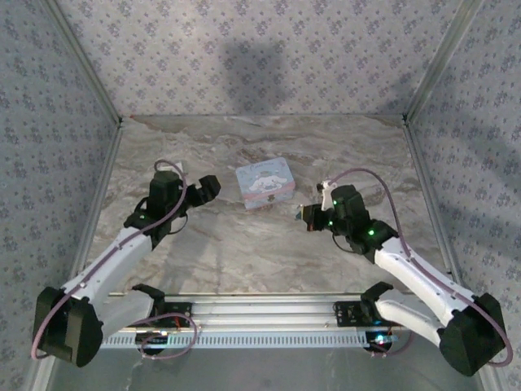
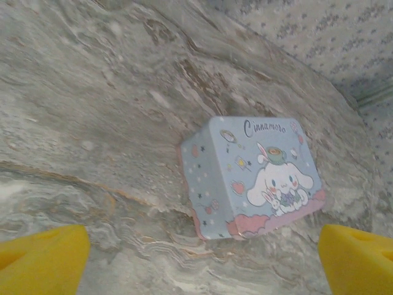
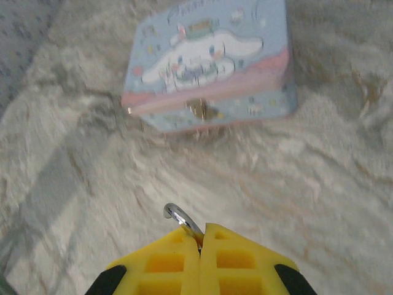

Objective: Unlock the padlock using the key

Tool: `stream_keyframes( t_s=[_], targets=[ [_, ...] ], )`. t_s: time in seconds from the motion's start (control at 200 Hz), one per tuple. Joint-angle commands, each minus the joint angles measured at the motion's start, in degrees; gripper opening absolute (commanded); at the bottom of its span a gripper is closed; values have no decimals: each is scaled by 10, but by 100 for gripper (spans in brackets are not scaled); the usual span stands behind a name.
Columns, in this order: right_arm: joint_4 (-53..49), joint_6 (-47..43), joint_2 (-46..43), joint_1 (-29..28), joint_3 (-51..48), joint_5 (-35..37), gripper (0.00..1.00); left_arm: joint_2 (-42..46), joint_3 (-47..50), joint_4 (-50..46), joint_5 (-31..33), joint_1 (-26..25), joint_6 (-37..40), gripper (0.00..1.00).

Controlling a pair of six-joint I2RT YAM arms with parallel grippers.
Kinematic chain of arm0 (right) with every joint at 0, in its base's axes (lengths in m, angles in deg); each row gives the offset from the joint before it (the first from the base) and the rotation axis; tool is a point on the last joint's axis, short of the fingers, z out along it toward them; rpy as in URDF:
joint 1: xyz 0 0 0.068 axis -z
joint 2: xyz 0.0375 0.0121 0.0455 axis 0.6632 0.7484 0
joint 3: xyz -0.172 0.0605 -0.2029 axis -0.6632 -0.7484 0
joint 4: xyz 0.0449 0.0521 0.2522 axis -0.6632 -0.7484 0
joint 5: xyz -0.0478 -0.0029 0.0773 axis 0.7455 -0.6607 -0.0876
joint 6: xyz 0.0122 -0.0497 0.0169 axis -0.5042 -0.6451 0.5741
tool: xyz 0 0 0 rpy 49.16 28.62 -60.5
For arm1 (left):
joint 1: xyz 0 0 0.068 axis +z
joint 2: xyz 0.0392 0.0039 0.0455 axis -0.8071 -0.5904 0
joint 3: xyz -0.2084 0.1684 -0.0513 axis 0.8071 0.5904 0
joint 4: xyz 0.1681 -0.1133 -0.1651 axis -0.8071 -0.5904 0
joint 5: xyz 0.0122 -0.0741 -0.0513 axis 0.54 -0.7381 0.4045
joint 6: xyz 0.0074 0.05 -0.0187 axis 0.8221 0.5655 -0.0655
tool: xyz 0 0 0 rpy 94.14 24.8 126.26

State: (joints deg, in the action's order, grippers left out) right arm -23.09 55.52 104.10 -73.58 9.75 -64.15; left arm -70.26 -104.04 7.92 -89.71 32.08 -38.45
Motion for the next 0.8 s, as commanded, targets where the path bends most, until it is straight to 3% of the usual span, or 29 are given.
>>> stream_keyframes(
  t_s=[0.0, 0.245, 0.794],
  targets=[
    [-163, 13, -15, -25, 18, 22, 0, 18, 11, -19, 33, 6, 14, 96],
    [-210, 63, 0, -70, -9, 43, 0, 26, 20, -25, 27, 10, 10, 96],
    [-118, 56, 118, -81, -50, 42, 0, 26, 19, -36, 20, 11, 7, 97]
  ],
)
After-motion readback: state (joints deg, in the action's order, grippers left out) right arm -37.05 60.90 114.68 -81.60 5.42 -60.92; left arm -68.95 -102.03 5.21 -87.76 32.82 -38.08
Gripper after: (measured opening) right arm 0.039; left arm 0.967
